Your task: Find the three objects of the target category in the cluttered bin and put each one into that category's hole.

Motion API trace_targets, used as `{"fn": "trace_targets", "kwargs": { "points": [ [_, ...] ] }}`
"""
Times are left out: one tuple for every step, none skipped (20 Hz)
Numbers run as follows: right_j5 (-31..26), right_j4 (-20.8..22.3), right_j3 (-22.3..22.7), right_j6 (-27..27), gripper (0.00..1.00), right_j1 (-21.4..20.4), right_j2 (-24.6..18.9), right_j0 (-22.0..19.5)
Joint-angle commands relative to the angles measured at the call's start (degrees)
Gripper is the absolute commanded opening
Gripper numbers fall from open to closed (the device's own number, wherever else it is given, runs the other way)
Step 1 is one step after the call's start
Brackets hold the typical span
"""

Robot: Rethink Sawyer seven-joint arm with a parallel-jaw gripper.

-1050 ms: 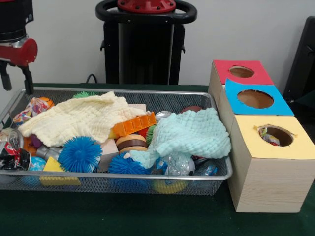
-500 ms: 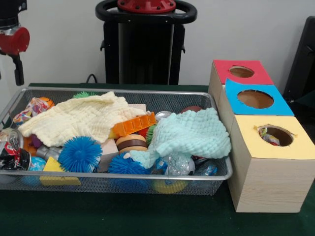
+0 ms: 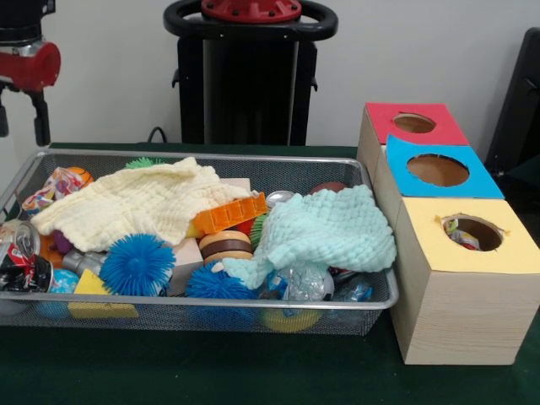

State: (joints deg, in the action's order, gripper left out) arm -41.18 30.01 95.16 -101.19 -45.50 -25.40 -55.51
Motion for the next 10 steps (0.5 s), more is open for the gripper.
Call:
{"fn": "trace_targets", "kwargs": {
  "points": [
    [1.0, 2.1, 1.1, 3.4, 1.00, 3.8, -0.7, 1.7],
    [1.0, 1.9, 1.2, 3.4, 1.00, 4.0, -0.7, 1.7],
    [1.2, 1.9, 1.3, 3.2, 1.00, 4.2, -0.6, 1.8],
    [1.4, 1.9, 1.4, 3.1, 1.00, 4.4, -0.5, 1.8],
    [1.7, 2.0, 1.5, 2.9, 1.00, 4.5, -0.4, 1.9],
    [2.2, 2.2, 1.5, 2.7, 1.00, 4.8, -0.2, 2.0],
    [2.4, 2.4, 1.4, 2.7, 1.00, 5.0, -0.1, 2.1],
    [2.6, 2.9, 1.0, 2.6, 1.00, 5.4, 0.1, 2.3],
    [2.9, 3.2, 0.8, 2.6, 1.00, 5.8, 0.3, 2.3],
    [3.1, 3.7, 0.4, 2.6, 1.00, 6.2, 0.5, 2.4]
  ]
}}
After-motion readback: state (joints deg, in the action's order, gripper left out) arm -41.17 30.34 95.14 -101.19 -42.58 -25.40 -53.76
